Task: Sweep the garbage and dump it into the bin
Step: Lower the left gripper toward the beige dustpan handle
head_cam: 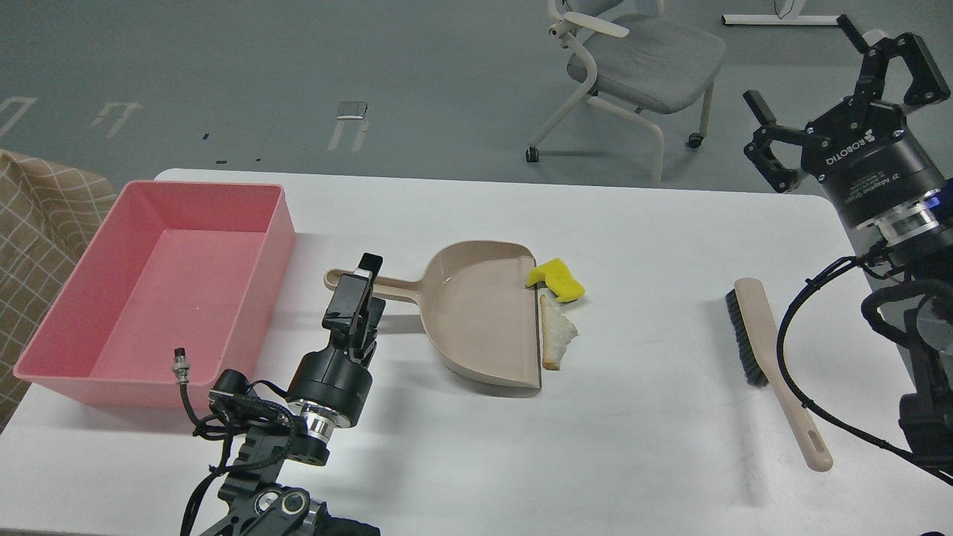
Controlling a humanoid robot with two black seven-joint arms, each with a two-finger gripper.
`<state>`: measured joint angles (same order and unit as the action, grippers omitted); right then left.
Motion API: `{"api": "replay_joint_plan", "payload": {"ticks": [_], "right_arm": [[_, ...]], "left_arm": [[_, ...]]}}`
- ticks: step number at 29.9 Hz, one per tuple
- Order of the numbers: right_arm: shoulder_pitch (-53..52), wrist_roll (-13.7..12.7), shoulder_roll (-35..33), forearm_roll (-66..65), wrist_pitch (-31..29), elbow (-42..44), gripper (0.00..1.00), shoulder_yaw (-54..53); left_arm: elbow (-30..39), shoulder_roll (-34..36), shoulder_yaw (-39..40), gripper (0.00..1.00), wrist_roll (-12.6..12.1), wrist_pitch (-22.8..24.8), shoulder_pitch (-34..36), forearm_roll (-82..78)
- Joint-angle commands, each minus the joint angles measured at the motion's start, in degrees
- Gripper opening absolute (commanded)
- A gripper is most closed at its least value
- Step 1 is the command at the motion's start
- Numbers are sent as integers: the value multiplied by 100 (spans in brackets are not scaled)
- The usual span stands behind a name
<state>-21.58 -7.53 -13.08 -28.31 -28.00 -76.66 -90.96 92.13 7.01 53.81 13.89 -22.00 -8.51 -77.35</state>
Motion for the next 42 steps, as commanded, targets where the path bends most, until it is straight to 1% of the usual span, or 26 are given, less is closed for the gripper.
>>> {"api": "replay_joint_plan", "payload": {"ticks": [1, 4, 6, 8, 9, 15, 23, 30, 37, 42], "right_arm": [[-30, -2, -10, 1, 0, 28, 100, 8], [-30, -2, -10, 9, 0, 37, 100, 8], [-30, -11, -10, 9, 0, 37, 100, 17], [-39, -11, -10, 9, 0, 37, 100, 8], [-39, -11, -19, 9, 0, 37, 100, 8], [-39, -11, -19, 9, 0, 37, 100, 8], [-30, -11, -10, 9, 0, 37, 100, 8], [-13, -2, -1, 9, 0, 28, 100, 8], [-22, -2, -10, 9, 0, 19, 100, 8], [-4, -2, -19, 9, 0, 28, 100, -1]], "left_arm": [[-107, -50, -11, 98, 8, -208, -19, 0], [-221, -191, -160, 98, 87, -252, -28, 0], [-300, -208, -169, 98, 192, -252, -20, 0], [-484, -208, -169, 98, 359, -252, 33, 0], [-563, -208, -169, 98, 368, -252, 51, 0], [-766, -208, -204, 98, 334, -252, 147, 0], [-1249, -261, -204, 98, 333, -252, 297, 0], [-1803, -586, -196, 98, 333, -340, 867, 9], [-2084, -665, -196, 98, 351, -393, 1044, 9], [-2111, -622, -204, 98, 386, -402, 1044, 9]]}}
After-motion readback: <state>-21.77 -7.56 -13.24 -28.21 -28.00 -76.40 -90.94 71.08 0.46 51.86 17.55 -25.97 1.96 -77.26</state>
